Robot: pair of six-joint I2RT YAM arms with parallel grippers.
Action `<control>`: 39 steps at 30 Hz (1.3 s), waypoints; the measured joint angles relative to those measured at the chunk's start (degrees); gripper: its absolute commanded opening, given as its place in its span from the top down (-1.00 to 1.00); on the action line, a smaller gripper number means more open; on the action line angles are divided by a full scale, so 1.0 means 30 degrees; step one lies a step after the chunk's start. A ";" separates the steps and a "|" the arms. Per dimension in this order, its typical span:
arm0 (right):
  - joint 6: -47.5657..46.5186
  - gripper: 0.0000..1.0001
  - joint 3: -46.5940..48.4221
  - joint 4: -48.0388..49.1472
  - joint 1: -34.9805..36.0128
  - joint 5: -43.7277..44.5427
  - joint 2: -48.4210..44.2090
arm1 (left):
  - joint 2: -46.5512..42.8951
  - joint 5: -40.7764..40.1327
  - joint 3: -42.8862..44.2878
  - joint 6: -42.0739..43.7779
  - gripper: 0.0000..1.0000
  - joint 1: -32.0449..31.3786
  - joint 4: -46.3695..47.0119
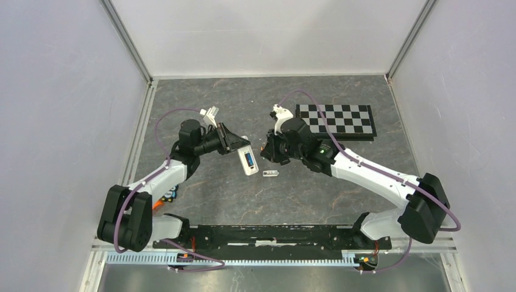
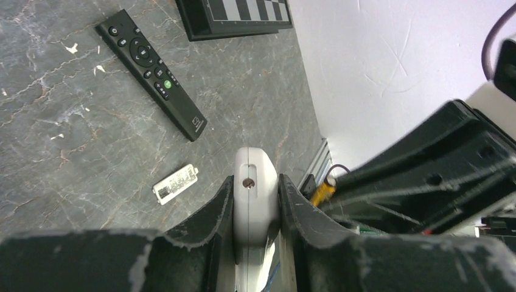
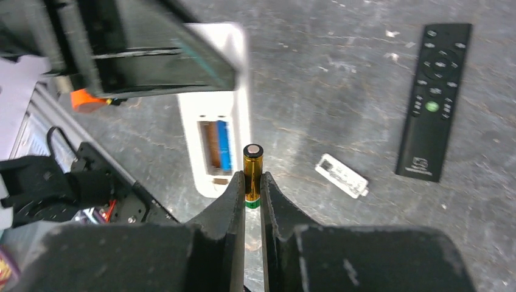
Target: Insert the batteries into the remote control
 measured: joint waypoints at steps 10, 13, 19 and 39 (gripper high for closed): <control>-0.1639 1.00 0.2841 -0.0124 0.1661 -0.0532 0.1639 | 0.0619 0.0867 -0.0335 -0.2011 0.96 0.0000 0.1967; -0.2040 1.00 0.3344 -0.0736 0.1749 -0.0517 0.2084 | 0.0765 0.1071 -0.0364 -0.2557 0.96 0.0000 0.2317; -0.2812 1.00 0.4568 -0.2404 0.1749 -0.0423 0.2973 | 0.0765 0.1319 -0.0364 -0.2973 0.96 0.0000 0.2834; -0.3111 0.92 0.5428 -0.4473 0.1756 -0.1115 0.3628 | 0.1056 0.1647 -0.0364 -0.4007 0.96 0.0000 0.3541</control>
